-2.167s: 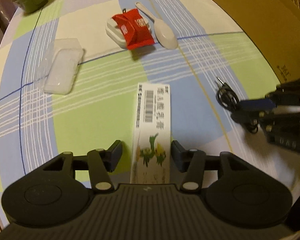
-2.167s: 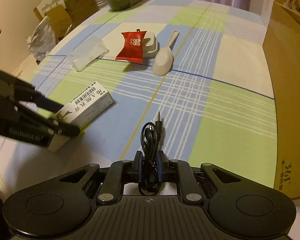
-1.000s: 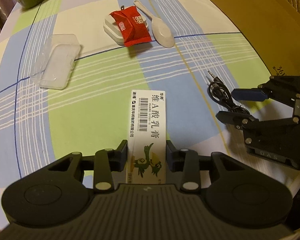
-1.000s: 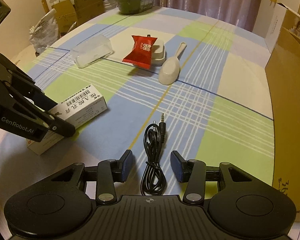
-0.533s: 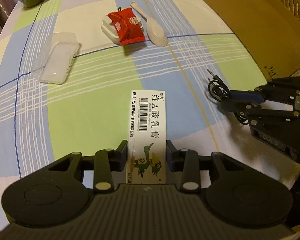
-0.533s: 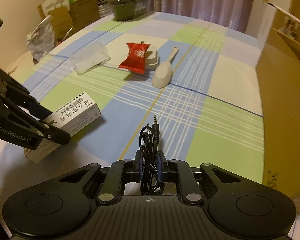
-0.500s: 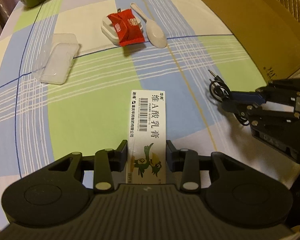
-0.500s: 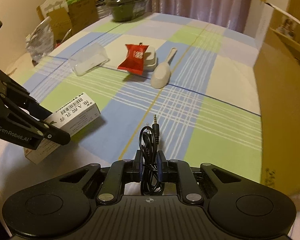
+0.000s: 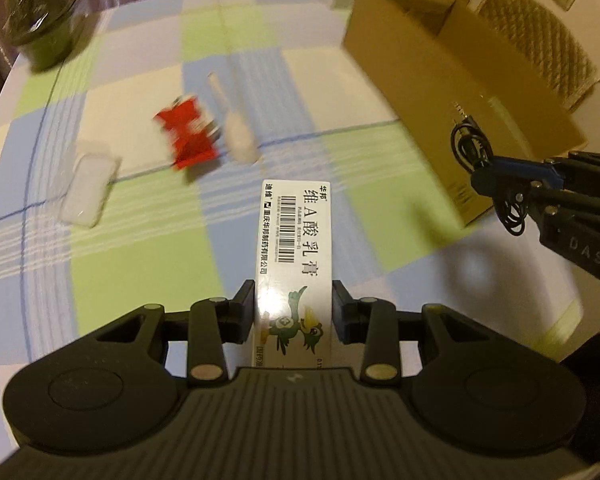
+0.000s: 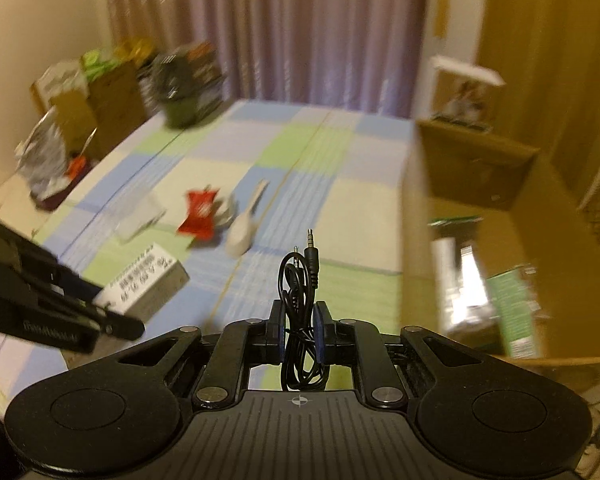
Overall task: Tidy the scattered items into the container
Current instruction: 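Lift the ointment box and black cable and carry them to the cardboard box, then release the ointment box with the left tool while the right tool drops the cable in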
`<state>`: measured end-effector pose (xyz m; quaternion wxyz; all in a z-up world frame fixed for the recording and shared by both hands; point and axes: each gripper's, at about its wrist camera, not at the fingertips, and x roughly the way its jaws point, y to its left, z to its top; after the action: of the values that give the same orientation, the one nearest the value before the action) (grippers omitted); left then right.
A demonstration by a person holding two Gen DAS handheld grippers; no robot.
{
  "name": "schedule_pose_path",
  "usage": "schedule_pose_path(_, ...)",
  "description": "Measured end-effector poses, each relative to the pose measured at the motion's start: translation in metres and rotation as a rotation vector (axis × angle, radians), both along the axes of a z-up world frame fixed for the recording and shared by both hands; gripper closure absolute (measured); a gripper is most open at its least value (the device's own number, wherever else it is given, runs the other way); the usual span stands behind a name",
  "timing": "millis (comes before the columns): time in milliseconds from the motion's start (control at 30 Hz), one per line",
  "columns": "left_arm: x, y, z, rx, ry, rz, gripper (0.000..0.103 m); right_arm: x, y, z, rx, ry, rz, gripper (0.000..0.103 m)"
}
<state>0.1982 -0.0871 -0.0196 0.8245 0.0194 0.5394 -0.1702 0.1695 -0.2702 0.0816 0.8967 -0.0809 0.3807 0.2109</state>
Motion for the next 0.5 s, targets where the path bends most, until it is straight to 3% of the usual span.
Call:
schedule_pose_path(267,0.007,-0.085,0.037,-0.087,-0.026,-0.034,0.070,0.014,-0.077,0.052,0.019,-0.067,-0.119,0.087)
schedule_pose_path(500,0.029,-0.157,0.057,-0.189,-0.022,-0.033,0.070,0.033,-0.139,0.068,0.022,-0.087,-0.208,0.087)
